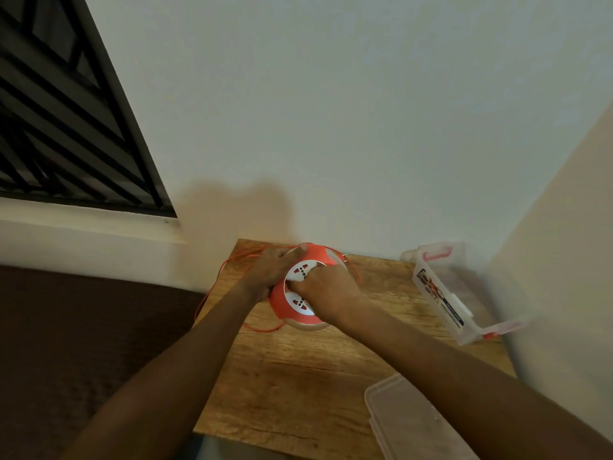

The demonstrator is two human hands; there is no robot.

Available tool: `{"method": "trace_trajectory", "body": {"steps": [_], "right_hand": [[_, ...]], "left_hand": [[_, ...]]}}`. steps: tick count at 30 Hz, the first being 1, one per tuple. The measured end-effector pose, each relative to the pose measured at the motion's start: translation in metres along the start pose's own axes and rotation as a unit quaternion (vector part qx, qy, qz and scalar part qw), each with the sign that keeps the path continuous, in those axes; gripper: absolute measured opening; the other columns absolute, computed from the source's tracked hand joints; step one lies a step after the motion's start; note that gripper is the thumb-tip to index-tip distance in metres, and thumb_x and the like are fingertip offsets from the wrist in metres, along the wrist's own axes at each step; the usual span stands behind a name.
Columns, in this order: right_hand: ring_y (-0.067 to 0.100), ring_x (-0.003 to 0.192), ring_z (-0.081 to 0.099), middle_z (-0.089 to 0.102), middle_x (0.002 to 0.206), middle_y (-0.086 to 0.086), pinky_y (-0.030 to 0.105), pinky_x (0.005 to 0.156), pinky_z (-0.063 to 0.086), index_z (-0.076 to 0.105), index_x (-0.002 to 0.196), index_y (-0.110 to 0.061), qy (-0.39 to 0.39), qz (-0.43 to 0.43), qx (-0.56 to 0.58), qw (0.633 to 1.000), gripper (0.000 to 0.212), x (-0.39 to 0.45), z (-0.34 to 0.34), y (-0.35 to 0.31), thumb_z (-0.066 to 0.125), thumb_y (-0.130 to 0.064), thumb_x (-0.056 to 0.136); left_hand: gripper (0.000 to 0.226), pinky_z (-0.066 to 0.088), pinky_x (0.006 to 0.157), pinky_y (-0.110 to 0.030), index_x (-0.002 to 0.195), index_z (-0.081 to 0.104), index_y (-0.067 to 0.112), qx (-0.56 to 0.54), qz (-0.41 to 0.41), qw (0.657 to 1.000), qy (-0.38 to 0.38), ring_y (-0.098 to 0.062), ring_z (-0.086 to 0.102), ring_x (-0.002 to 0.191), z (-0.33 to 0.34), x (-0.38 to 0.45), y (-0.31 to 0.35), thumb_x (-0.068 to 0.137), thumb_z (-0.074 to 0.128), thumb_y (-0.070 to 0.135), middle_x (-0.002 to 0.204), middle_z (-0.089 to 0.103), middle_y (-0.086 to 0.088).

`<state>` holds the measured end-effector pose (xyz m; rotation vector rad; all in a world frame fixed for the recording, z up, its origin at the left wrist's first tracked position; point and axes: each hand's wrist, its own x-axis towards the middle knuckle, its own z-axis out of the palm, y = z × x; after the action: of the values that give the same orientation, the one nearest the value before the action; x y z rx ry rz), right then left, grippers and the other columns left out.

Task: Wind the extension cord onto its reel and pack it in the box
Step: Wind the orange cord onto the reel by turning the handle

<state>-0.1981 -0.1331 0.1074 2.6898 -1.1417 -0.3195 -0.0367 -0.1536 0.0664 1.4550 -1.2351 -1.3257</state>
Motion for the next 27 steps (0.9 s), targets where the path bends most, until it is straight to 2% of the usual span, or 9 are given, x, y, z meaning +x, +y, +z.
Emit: {"method": "trace_trajectory", "body": {"steps": [3,5,8,11,14,16,19,21,27], "right_hand": [[0.026,0.099,0.067,0.069,0.115,0.002,0.042,0.085,0.052,0.04,0.143,-0.026,0.115,0.076,0.072,0.988,0.065,0.002,0.007,-0.001,0.064,-0.044,0.085],[0.023,0.088,0.069,0.072,0.104,0.0,0.035,0.07,0.051,0.045,0.14,-0.025,0.17,0.151,0.148,0.962,0.063,0.007,0.011,-0.001,0.057,-0.052,0.084],[0.024,0.103,0.066,0.069,0.118,0.001,0.036,0.076,0.053,0.045,0.142,-0.024,0.168,0.268,0.294,0.902,0.067,0.01,0.019,-0.007,0.053,-0.058,0.085],[0.023,0.112,0.062,0.062,0.131,0.005,0.033,0.083,0.054,0.047,0.14,-0.019,0.133,0.324,0.561,0.75,0.059,0.007,0.024,-0.014,0.058,-0.046,0.089],[0.023,0.073,0.073,0.065,0.115,0.008,0.029,0.052,0.057,0.036,0.14,-0.016,0.071,0.325,0.708,0.622,0.062,0.004,0.02,-0.018,0.064,-0.028,0.087],[0.02,0.058,0.071,0.065,0.101,0.004,0.026,0.042,0.05,0.032,0.139,-0.015,0.059,0.302,0.672,0.673,0.062,-0.001,0.016,-0.019,0.061,-0.024,0.086],[0.019,0.082,0.068,0.071,0.097,0.0,0.029,0.06,0.051,0.055,0.125,-0.015,0.171,0.264,0.432,0.845,0.042,-0.014,0.013,-0.007,0.061,-0.027,0.085],[0.022,0.094,0.066,0.07,0.108,0.0,0.031,0.068,0.052,0.064,0.12,-0.021,0.207,0.191,0.302,0.911,0.033,-0.019,0.011,0.004,0.06,-0.024,0.087],[0.027,0.118,0.054,0.03,0.153,0.004,0.036,0.074,0.054,0.061,0.124,-0.031,0.103,-0.015,0.124,0.987,0.05,-0.01,0.0,0.028,0.075,-0.014,0.08]], "left_hand": [[0.067,0.067,0.078,-0.044,0.11,0.077,0.012,-0.03,0.019,0.999,0.038,-0.029,0.081,0.085,-0.002,0.001,0.002,0.079,0.067,0.07,0.097,0.083,-0.009],[0.052,0.066,0.066,-0.037,0.097,0.077,0.009,-0.072,0.029,0.993,0.089,-0.025,0.08,0.076,0.004,0.002,0.002,0.089,0.068,0.059,0.088,0.083,-0.008],[0.044,0.061,0.06,-0.031,0.085,0.075,0.001,-0.084,0.057,0.982,0.163,-0.02,0.076,0.068,0.019,0.004,-0.001,0.099,0.067,0.042,0.08,0.08,-0.013],[0.032,0.063,0.065,-0.03,0.09,0.078,0.008,-0.086,0.062,0.974,0.2,-0.016,0.077,0.073,0.027,0.004,-0.011,0.1,0.068,0.037,0.085,0.081,-0.009],[0.032,0.063,0.063,-0.03,0.08,0.077,0.019,-0.098,0.043,0.978,0.179,-0.017,0.078,0.07,0.024,0.006,-0.015,0.097,0.069,0.044,0.082,0.082,-0.003],[0.041,0.062,0.07,-0.042,0.082,0.074,0.012,-0.12,0.022,0.981,0.148,-0.029,0.076,0.076,0.019,0.009,-0.012,0.096,0.069,0.05,0.09,0.081,-0.015],[0.04,0.065,0.064,-0.039,0.088,0.077,0.014,-0.154,0.015,0.981,0.118,-0.027,0.08,0.078,0.009,0.01,-0.004,0.095,0.068,0.052,0.092,0.082,-0.012],[0.041,0.063,0.057,-0.033,0.095,0.077,0.014,-0.143,0.02,0.984,0.108,-0.025,0.081,0.075,0.002,0.009,0.0,0.095,0.067,0.053,0.091,0.083,-0.008],[0.038,0.063,0.057,-0.029,0.103,0.074,0.018,-0.108,0.017,0.992,0.067,-0.022,0.081,0.076,-0.004,0.011,0.008,0.098,0.061,0.053,0.09,0.084,-0.001]]}}
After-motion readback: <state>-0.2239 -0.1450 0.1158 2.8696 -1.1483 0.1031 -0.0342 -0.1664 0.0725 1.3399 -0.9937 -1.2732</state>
